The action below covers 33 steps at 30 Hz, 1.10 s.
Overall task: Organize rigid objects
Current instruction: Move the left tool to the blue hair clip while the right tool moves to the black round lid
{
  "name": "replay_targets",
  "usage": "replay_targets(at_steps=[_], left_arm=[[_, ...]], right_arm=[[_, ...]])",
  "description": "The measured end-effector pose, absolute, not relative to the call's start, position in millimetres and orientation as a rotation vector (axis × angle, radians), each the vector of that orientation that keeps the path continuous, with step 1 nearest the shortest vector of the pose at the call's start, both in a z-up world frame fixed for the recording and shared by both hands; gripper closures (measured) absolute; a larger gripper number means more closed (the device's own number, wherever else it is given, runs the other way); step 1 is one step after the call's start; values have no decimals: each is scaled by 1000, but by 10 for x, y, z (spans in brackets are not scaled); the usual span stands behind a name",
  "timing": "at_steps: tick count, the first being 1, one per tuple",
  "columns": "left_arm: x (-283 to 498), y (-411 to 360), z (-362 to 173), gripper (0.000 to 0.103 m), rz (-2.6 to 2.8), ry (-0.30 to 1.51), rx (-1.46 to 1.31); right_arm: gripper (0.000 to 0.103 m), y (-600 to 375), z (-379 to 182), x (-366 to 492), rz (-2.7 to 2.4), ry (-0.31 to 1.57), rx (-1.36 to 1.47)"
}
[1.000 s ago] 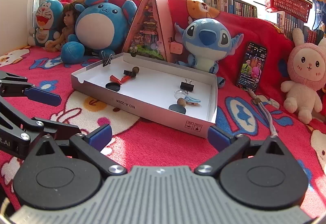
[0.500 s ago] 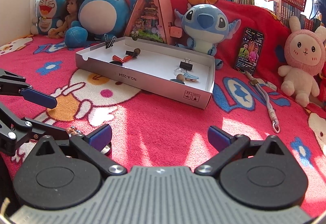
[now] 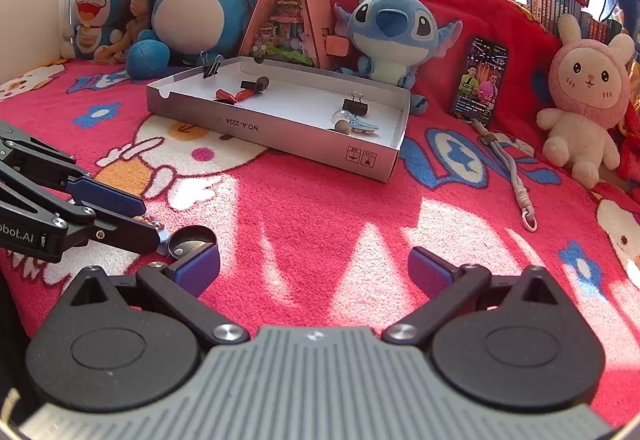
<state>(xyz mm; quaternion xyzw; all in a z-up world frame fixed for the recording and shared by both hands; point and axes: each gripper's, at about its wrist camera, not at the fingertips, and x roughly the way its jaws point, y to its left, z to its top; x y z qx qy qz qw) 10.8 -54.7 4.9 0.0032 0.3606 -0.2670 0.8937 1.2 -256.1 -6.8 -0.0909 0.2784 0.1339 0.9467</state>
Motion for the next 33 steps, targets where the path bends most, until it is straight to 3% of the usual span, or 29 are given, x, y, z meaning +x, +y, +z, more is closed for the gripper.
replay_targets(at_steps=[14,29,31,33], left_arm=[[99,-482,61,85,-519,743,22],[118,-369,50,85,-473,737,9],[112,-374,53,85,-472,733,11],[110,-380,60,85,-475,731,10]], right_arm=[[1,-2382,-128,-16,344,574,-181],[36,-2259,-141,-15,415,593,-123],[49,-2256,-137,-20,404,589,-123],[54,-2271,-135,-18,397,589,-122]])
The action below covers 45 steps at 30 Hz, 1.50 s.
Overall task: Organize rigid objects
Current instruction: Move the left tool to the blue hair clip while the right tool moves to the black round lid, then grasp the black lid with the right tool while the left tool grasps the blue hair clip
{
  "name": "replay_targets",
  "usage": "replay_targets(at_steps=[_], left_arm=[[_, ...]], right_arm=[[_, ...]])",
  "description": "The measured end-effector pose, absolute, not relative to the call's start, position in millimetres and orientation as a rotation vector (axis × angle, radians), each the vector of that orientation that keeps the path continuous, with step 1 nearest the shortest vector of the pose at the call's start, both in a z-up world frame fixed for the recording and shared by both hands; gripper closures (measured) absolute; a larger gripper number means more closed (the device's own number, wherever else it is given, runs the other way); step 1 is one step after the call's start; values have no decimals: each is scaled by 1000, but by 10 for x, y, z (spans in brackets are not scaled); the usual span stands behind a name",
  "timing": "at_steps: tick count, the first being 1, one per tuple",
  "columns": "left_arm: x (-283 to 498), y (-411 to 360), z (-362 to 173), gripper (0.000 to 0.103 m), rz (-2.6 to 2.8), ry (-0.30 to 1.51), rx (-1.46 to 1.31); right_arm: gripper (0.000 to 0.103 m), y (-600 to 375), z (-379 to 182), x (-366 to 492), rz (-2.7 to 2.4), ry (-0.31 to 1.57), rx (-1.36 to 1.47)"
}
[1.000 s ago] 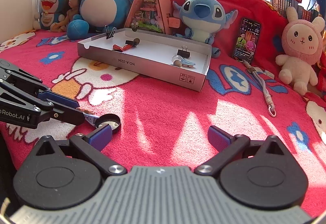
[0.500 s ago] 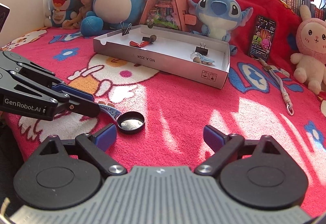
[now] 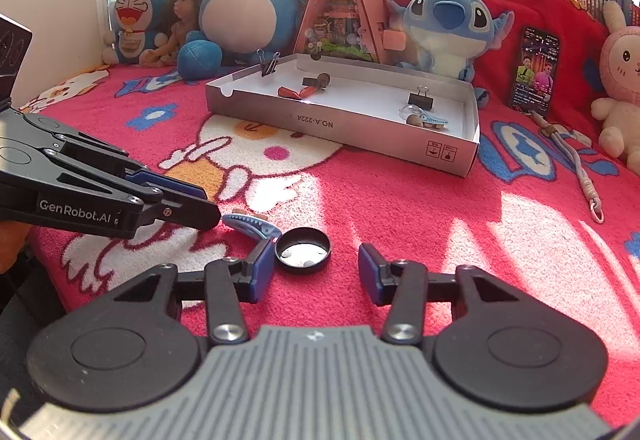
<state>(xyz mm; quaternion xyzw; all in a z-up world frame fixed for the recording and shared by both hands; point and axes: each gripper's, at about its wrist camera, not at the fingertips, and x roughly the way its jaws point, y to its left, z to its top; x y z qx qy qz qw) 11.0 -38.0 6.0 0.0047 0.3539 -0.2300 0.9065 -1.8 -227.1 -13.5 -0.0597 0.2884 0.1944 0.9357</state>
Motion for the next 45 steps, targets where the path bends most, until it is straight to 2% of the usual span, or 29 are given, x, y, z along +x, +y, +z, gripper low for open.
replay_targets(at_steps=[3,8,13,14,16,21,23,24,39,43,45], left_arm=[[98,-389,65,84,-477,729,3],[75,-402,90,84,-485,721,-5],[15,-473,130,70,-517,682,26],[1,-505,128,69,-525,673,43],[-11,-565,111,69,-528,665,72],[38,-637,43,69,-494,698,86],[56,-627,32,69,-484,701,79],[61,-621,32,69,-480,699,78],[153,-533,41,69,-403,687,79],[169,-497,54,65,-402,698,45],[167,-503,59,59,-394,696,31]], right_arm=[[59,-2299,-138,-3,382,595,-122],[59,-2346,-134,3,350,591,-123],[58,-2379,-138,48,334,576,-110],[57,-2375,-138,57,336,573,-107],[46,-2352,-140,83,343,566,-105],[45,-2285,-161,149,358,564,-125],[55,-2277,-164,166,367,572,-118],[66,-2274,-164,166,364,576,-111],[66,-2161,-145,83,421,558,-98],[66,-2144,-138,96,425,553,-91],[66,-2166,-129,84,409,549,-91]])
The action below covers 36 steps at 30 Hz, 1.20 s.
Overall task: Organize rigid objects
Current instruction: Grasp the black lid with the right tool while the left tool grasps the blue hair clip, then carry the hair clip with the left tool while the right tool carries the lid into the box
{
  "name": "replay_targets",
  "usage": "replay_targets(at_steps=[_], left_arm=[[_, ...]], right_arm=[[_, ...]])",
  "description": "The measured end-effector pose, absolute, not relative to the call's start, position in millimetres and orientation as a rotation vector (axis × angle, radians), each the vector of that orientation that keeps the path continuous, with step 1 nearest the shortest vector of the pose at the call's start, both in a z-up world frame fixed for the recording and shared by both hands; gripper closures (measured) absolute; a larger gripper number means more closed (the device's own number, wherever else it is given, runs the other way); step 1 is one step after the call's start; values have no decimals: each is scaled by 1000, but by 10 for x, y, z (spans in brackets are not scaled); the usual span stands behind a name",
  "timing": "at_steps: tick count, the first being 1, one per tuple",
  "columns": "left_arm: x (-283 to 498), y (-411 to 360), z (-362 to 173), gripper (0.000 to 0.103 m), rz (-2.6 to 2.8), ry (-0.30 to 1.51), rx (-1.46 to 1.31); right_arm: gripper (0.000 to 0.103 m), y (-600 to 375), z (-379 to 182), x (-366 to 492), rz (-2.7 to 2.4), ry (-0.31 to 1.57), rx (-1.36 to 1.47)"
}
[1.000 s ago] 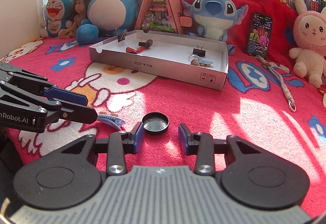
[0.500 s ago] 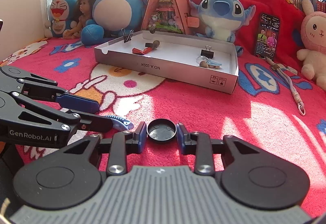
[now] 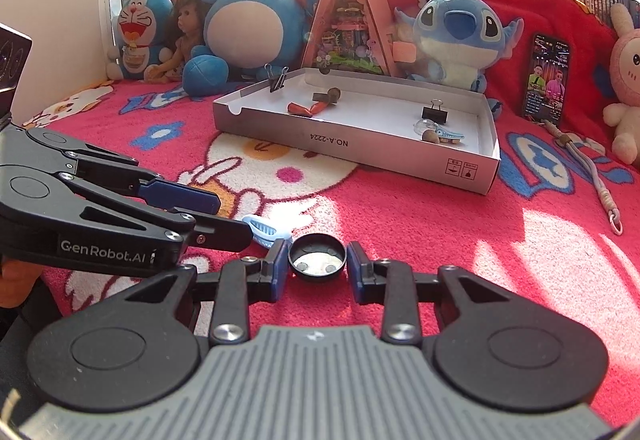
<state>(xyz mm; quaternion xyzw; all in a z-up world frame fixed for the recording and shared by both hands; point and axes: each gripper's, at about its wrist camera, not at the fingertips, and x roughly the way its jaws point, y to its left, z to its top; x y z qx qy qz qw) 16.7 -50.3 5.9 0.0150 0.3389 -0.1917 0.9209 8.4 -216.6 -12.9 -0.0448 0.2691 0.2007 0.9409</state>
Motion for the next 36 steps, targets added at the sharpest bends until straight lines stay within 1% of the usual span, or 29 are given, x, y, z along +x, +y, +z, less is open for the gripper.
replay_targets(at_steps=[3,6,12,14,19,20,21,26,36], left_arm=[[153,-558,65,49,-373,681,15],[156,-648,48,44,-329,687,-9],[158,-834,2,37,-267,675,-26],[159,-896,-18,37,-258,677,-11],[161,-982,-61,42,-237,668,43],[155,-986,-67,45,-234,664,54],[151,-990,-71,52,-231,660,68],[148,-939,-63,68,-238,653,83],[168,-857,-31,68,-253,664,51]], right_arm=[[66,-2244,-107,65,367,541,-82],[65,-2348,-96,59,308,532,-65],[65,-2508,-111,60,225,533,-36],[65,-2529,-122,59,211,534,-31],[65,-2543,-148,56,195,535,-26],[65,-2543,-150,58,195,535,-24],[65,-2540,-152,61,197,535,-23],[65,-2525,-151,67,197,533,-25],[65,-2468,-141,75,204,529,-26]])
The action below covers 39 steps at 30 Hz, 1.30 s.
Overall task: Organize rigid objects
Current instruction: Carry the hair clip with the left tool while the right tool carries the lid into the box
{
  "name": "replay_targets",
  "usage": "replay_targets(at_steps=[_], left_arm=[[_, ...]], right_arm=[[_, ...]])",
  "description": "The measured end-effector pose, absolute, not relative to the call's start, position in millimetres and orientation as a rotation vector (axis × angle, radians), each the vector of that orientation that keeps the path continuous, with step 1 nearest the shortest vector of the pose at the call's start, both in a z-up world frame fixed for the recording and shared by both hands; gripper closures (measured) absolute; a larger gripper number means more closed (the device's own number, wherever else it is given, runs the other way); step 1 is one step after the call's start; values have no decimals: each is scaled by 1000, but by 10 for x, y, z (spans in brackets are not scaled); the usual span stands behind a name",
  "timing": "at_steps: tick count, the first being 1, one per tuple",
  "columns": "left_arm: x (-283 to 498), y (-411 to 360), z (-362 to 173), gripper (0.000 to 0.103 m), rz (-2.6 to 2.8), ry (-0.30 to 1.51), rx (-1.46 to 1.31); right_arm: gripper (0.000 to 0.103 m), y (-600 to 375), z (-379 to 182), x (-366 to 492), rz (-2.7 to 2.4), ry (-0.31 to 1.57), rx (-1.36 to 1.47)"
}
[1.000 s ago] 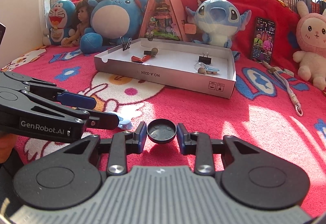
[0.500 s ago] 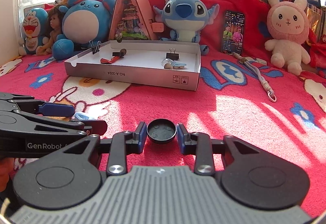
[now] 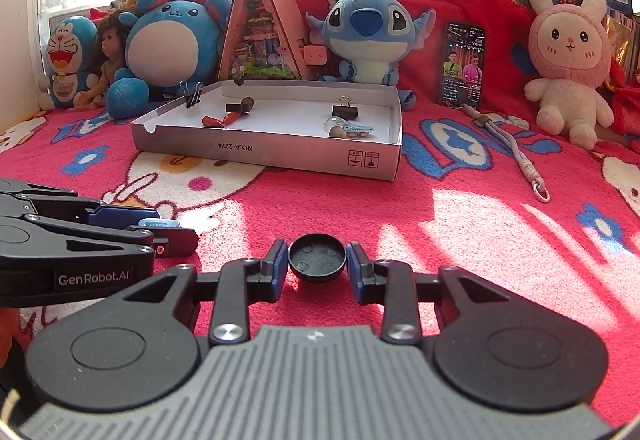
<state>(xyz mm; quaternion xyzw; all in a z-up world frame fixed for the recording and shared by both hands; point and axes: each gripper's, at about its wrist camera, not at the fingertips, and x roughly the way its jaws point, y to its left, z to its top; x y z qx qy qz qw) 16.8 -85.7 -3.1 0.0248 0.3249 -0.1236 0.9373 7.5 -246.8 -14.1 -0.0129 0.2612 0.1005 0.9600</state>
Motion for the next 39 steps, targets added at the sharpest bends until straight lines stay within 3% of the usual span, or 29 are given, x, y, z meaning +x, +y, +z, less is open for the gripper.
replay_targets(at_steps=[22,39], left_arm=[[819,-358,430,69,-175,591,8],[1691,-132,413,69,-168,711,-89]], right_arm=[[65,-2449,133,516,153,524,64],[65,-2462,365,1366,151,609,165]])
